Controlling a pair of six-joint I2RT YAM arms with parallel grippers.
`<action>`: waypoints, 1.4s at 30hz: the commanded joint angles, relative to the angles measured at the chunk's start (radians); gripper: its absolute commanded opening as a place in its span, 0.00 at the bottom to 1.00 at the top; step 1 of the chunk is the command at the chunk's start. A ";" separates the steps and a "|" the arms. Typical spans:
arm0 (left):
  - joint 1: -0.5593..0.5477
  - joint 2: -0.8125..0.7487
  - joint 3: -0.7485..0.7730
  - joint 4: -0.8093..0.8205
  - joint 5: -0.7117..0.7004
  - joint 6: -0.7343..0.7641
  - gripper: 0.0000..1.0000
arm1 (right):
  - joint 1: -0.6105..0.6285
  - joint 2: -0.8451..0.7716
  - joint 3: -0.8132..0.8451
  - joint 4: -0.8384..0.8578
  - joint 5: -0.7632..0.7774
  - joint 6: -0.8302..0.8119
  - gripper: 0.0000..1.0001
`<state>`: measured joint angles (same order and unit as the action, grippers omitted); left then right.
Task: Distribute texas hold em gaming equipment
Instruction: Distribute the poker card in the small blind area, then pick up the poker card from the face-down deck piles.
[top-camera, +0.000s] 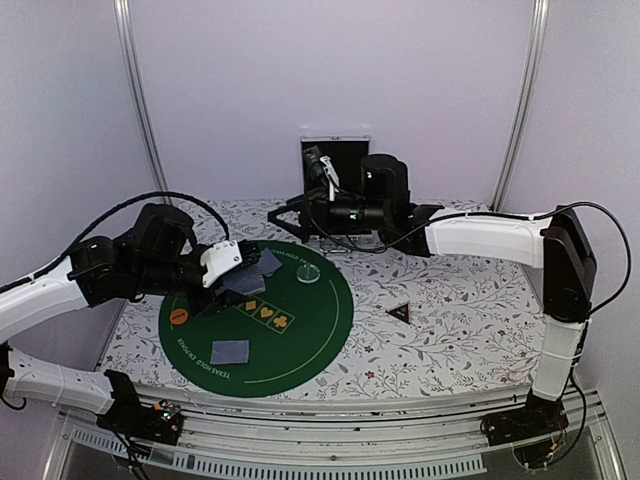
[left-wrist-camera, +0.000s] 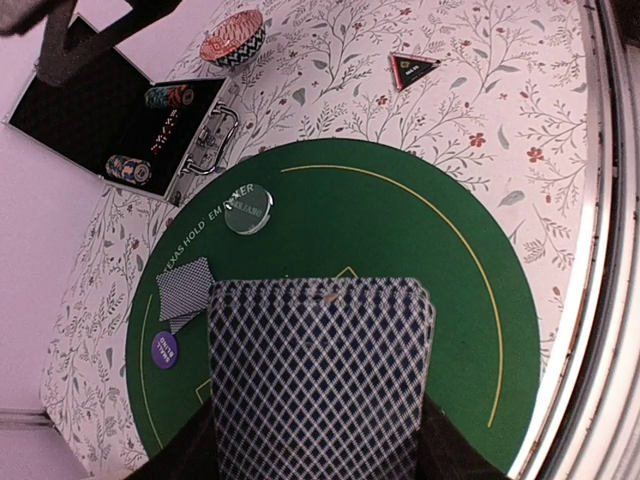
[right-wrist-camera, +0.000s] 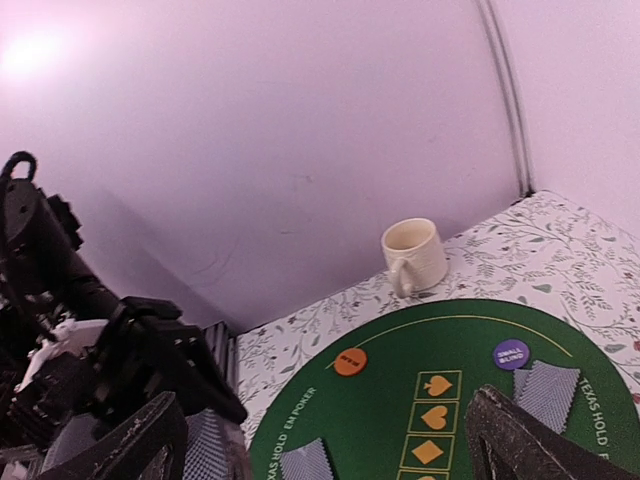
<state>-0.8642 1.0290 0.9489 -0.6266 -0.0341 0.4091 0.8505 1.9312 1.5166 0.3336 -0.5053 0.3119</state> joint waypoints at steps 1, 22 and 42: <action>-0.016 0.011 0.010 0.008 -0.004 0.014 0.54 | 0.008 -0.003 -0.041 -0.064 -0.255 -0.006 0.99; -0.017 0.058 0.033 0.003 -0.007 0.011 0.53 | 0.088 0.208 0.230 -0.399 -0.160 -0.073 0.96; -0.017 0.052 0.031 0.004 -0.005 0.011 0.53 | 0.064 0.065 0.173 -0.531 -0.086 -0.162 0.91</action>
<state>-0.8688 1.0889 0.9508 -0.6449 -0.0425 0.4156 0.9298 2.0464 1.7023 -0.1753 -0.5514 0.1806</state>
